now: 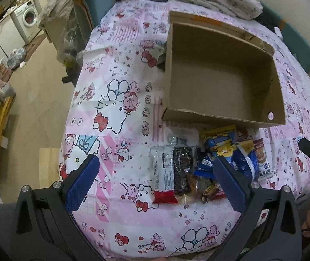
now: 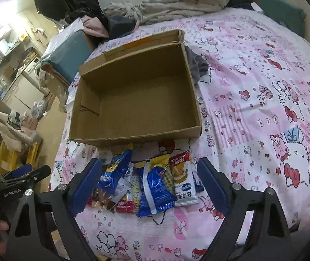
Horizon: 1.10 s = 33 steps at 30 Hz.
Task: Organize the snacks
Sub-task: 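Grasp the white-red bar with the left tool while the right tool grasps the red rice snack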
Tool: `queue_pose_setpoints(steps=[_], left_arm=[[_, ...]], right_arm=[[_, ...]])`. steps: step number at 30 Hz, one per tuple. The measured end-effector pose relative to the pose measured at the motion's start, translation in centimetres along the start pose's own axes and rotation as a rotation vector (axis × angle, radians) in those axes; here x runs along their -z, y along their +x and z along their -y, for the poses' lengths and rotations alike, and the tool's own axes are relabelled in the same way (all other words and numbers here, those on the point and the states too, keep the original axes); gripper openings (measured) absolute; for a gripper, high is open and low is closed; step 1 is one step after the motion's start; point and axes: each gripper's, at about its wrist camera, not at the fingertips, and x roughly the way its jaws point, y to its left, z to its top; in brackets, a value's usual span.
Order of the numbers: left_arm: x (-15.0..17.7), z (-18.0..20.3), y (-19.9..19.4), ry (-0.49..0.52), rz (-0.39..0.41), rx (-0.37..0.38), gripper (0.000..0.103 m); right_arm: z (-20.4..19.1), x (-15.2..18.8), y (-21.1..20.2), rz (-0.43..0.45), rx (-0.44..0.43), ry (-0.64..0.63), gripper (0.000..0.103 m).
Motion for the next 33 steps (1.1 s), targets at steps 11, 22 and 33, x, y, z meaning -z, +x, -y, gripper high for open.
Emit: queue_pose_setpoints(steps=[11,22,33], left_arm=[[-0.4,-0.7,3.3,-0.045,-0.056,0.003,0.095],[-0.3,-1.5,5.1,-0.091,-0.091,0.019,0.095],[-0.3,-1.6,5.4,-0.094,-0.093,0.004,0.095]], right_arm=[[4.9,-1.0,5.3,-0.211,-0.02,0.11,0.061],[3.9,0.3,10.9,-0.408,0.051,0.039,0.045],[2.4,1.5,13.1,-0.436,0.183,-0.106,0.031]])
